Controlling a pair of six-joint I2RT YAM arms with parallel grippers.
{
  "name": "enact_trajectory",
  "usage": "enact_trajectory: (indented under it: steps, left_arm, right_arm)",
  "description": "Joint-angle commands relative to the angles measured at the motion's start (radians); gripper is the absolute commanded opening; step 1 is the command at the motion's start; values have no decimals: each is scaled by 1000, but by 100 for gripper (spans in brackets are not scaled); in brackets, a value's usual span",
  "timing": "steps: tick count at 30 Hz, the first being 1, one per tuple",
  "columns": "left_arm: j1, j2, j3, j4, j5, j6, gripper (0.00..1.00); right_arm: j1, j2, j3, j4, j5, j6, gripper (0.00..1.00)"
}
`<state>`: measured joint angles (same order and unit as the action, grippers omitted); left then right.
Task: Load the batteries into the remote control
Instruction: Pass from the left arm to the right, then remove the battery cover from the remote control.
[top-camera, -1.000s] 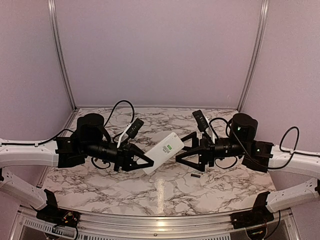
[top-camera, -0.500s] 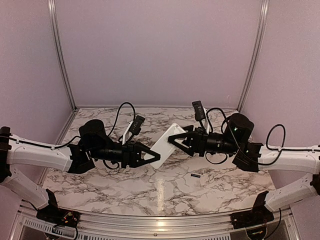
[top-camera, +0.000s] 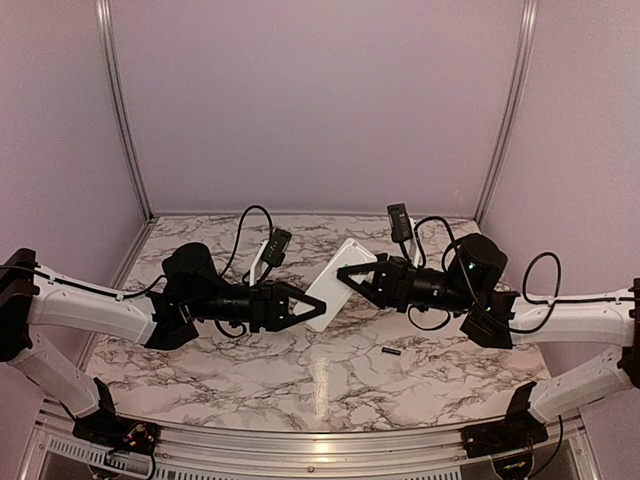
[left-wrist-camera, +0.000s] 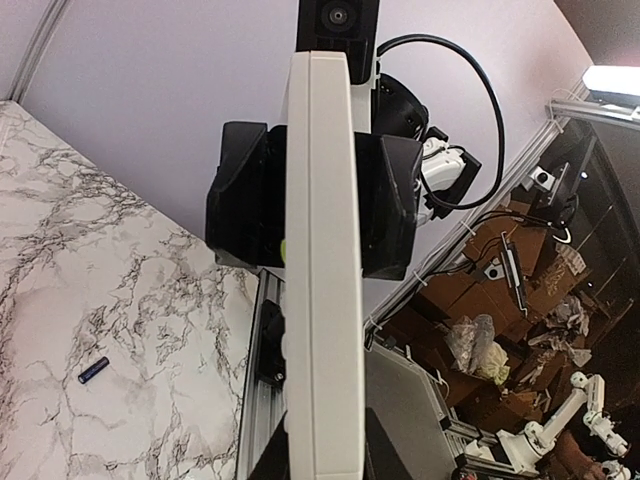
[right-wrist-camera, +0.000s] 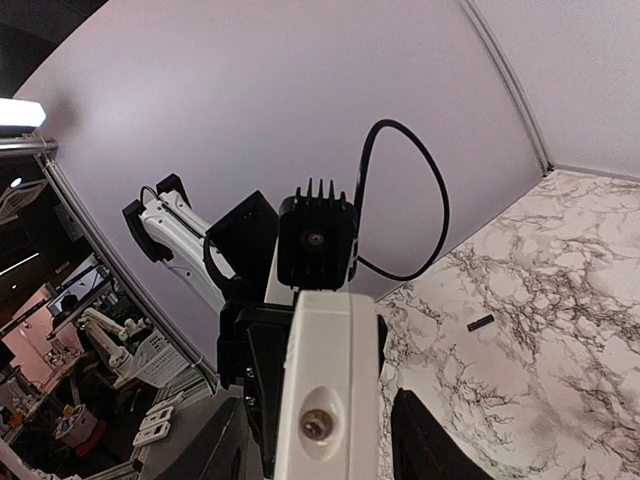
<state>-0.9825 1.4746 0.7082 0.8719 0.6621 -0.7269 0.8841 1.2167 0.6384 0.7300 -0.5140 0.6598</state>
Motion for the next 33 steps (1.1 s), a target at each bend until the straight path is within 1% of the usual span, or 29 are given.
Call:
enact_trajectory:
  steps: [1, 4, 7, 9, 10, 11, 12, 14, 16, 18, 22, 26, 28, 33]
  left_arm:
    - [6, 21, 1, 71, 2, -16, 3]
    - [16, 33, -3, 91, 2, -43, 3]
    - [27, 42, -10, 102, -1, -65, 6]
    - [36, 42, -15, 108, -9, -77, 11]
    - [40, 43, -17, 107, -16, -82, 14]
    - [44, 44, -21, 108, -21, -86, 19]
    - [49, 45, -23, 107, -25, -93, 25]
    - [54, 51, -28, 105, -43, -107, 40]
    - [56, 65, -32, 102, -74, -122, 53]
    - [54, 86, -39, 131, -107, -158, 61]
    - [49, 166, -64, 278, -164, -274, 64]
    - [31, 256, -56, 433, -182, -355, 65]
    - [20, 282, -34, 455, -198, -367, 64]
    - [7, 314, 14, 444, -230, -379, 62]
  right_arm:
    - [-17, 35, -3, 83, -6, 47, 43]
    - [-28, 43, -8, 106, -15, 65, 33]
    - [-59, 44, -25, 140, -31, 97, 18]
    - [-81, 43, -36, 162, -40, 116, 7]
    - [-91, 43, -43, 175, -42, 128, 3]
    - [-99, 42, -49, 185, -44, 135, 0]
    - [-107, 41, -52, 191, -46, 139, 0]
    - [-114, 37, -55, 188, -41, 136, 0]
    - [-122, 27, -60, 181, -36, 125, 0]
    - [-133, 17, -70, 183, -21, 126, 0]
    - [-141, -5, -92, 187, 35, 132, 0]
    - [-140, -16, -110, 184, 97, 143, 0]
    - [-140, -16, -111, 174, 112, 143, 0]
    - [-140, -8, -105, 154, 113, 142, 0]
